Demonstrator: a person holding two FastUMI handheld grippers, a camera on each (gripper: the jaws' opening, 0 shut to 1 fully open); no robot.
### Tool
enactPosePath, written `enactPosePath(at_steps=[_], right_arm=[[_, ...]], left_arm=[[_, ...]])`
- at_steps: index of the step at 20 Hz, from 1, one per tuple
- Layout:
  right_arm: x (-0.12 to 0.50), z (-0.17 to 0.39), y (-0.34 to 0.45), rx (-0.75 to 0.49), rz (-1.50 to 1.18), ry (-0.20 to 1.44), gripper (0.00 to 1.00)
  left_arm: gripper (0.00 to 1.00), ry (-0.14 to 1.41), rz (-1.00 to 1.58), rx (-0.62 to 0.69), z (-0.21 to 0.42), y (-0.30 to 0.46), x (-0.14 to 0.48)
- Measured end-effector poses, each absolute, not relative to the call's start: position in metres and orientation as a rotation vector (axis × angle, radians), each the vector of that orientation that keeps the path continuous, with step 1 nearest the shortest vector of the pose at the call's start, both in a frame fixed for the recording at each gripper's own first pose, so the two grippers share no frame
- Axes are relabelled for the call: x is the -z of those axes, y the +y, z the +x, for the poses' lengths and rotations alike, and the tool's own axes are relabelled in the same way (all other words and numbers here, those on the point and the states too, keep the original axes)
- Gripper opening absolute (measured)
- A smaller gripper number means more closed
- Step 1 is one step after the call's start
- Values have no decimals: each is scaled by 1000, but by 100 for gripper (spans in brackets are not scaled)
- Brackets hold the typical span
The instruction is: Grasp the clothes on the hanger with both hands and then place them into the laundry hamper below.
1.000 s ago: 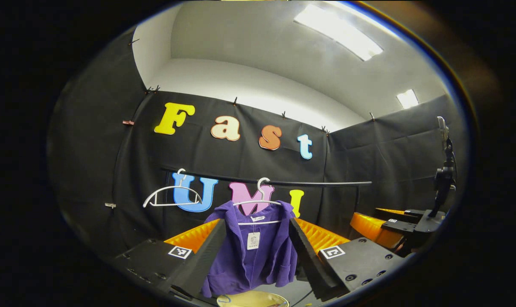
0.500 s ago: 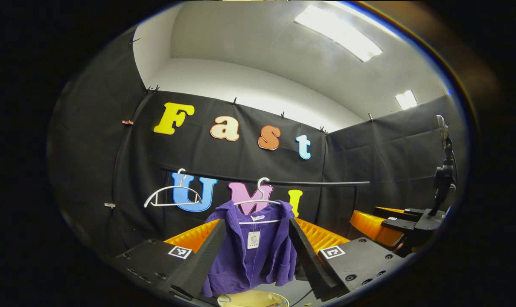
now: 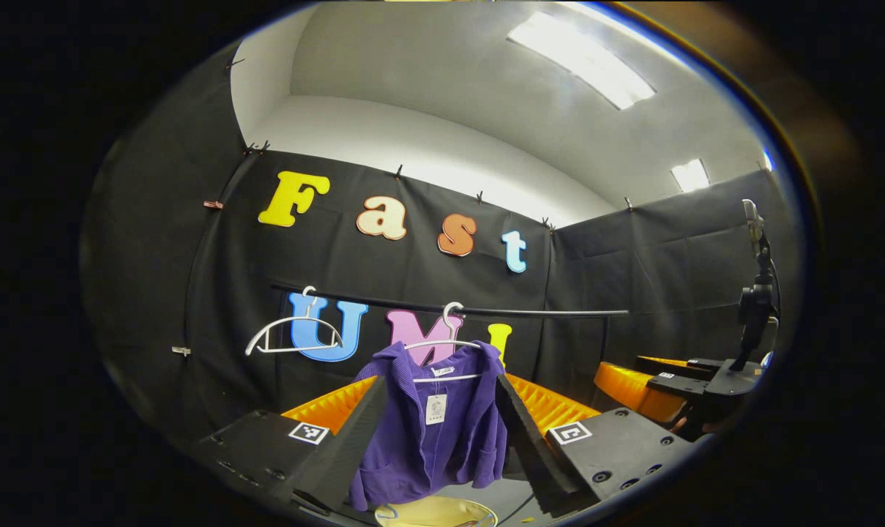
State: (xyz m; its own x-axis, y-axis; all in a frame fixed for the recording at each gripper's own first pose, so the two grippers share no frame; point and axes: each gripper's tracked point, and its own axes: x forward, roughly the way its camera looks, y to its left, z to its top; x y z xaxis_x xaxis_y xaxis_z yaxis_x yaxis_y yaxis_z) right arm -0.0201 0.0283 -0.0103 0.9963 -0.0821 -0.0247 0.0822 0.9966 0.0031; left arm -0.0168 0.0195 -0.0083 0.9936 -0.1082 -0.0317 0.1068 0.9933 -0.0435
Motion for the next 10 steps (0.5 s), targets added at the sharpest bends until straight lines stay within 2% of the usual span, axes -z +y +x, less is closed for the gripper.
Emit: enactPosePath(at_steps=[10], right_arm=[[29,-18,41,162,-7,44,98]], left_arm=[[93,101,-56,196,-4,33,34]])
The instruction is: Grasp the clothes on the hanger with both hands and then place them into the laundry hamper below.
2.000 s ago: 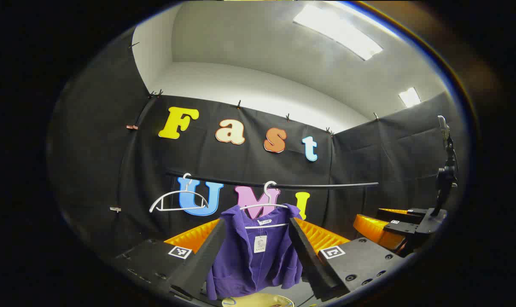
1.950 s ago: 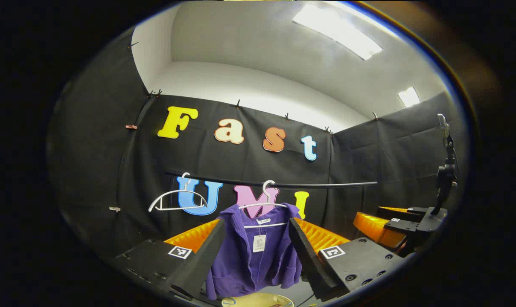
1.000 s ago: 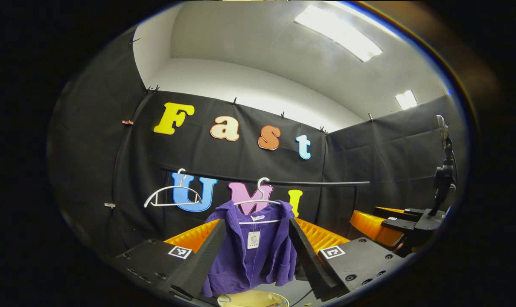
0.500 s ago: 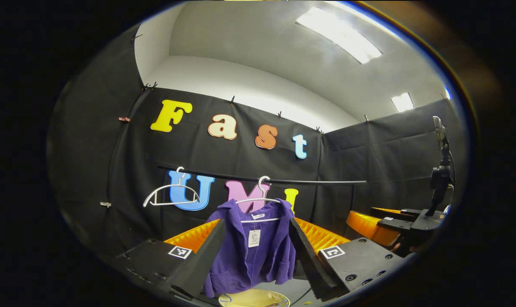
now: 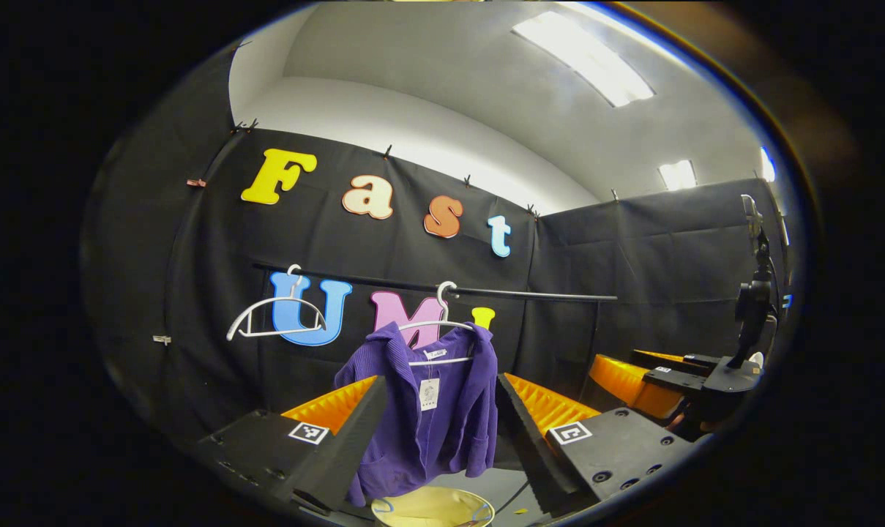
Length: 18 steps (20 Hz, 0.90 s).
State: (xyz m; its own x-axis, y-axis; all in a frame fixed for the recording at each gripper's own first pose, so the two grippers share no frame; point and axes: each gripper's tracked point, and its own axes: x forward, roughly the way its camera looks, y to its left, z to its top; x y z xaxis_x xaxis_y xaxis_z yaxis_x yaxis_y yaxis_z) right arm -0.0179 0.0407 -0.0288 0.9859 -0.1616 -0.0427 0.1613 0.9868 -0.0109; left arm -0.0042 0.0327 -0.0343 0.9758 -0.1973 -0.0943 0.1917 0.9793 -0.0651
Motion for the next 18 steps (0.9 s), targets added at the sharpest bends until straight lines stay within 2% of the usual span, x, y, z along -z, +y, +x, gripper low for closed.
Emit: enactPosePath(at_steps=[6,11,12,18], right_arm=[[48,26,37,129,14,41,97],[72,95,29,35,37,48,97],[75,111,26,20,39,44,97],[119,186,15,-94,54,103,98]], left_arm=[[93,113,-44,170,27,36,52],[93,102,-40,108,80,31,72],[95,99,-40,97,92,27,76],[93,125,-10,-3,149,17,114]])
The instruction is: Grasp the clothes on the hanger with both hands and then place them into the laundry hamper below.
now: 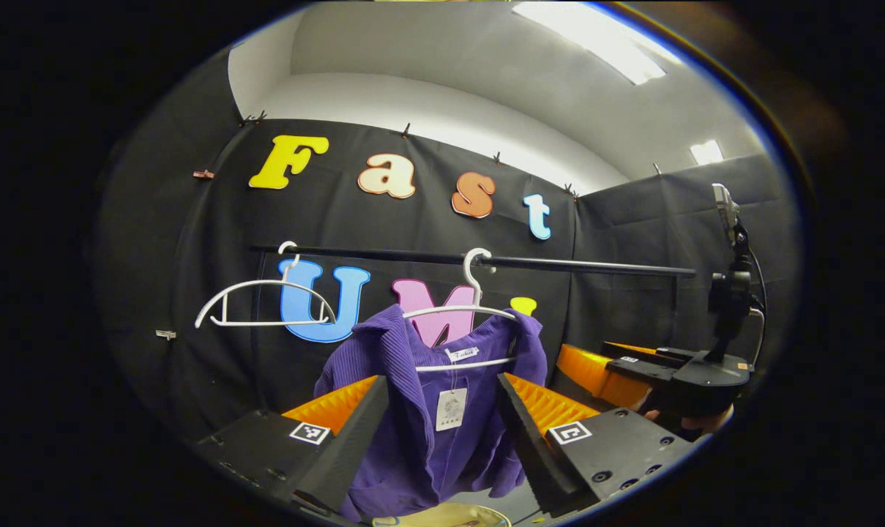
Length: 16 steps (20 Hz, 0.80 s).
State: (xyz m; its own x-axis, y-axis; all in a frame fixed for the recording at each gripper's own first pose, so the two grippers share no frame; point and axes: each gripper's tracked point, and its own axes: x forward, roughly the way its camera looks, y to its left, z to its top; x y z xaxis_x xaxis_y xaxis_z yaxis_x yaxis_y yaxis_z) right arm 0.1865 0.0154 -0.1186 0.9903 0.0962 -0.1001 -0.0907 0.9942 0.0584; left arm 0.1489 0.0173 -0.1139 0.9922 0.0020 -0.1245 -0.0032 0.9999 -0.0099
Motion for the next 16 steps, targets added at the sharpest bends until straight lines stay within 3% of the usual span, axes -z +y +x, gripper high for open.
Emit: enactPosePath(at_steps=[7,16], right_arm=[[156,245,5,-162,93,146,98],[195,287,7,-237,162,216,98]], left_arm=[[93,138,8,-171,201,34,141],[92,165,63,-284,230,57,161]])
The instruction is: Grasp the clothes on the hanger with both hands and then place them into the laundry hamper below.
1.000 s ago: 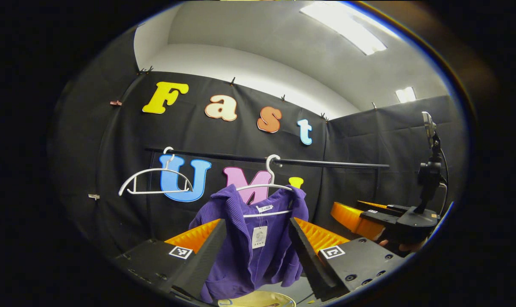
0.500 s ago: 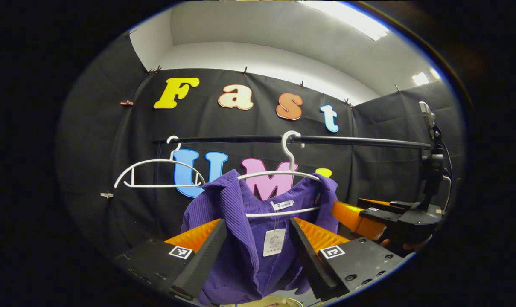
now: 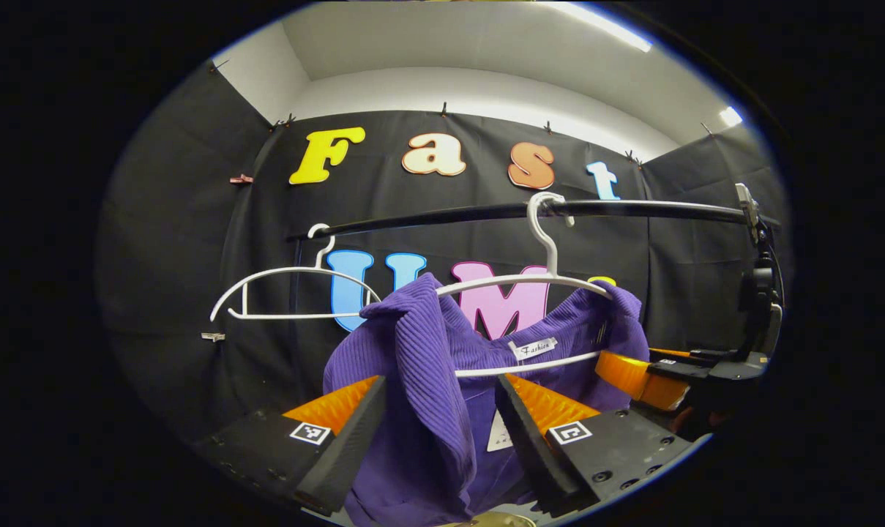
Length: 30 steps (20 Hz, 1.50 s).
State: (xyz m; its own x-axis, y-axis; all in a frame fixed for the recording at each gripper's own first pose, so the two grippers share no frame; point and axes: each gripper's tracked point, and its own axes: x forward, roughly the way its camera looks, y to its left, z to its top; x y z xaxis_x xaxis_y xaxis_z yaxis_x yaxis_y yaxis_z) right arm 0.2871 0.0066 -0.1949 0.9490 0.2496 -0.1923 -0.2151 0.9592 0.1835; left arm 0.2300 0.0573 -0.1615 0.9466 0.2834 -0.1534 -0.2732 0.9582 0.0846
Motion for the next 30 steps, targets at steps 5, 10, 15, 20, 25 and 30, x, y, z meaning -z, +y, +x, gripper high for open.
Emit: enactPosePath(at_steps=[5,10,15,20,25,30], right_arm=[[211,301,14,-288,208,258,95],[224,315,8,-291,216,281,65],[225,328,5,-370,296,281,14],[223,320,6,-547,439,328,14],[209,312,-7,-612,539,330,13],[182,302,-16,-651,553,247,9]], left_arm=[[90,185,48,-313,246,65,175],[59,198,28,-342,253,73,184],[7,210,24,-360,261,85,185],[6,239,39,-323,254,75,176],[6,183,26,-308,234,82,144],[6,141,82,-422,222,116,121]])
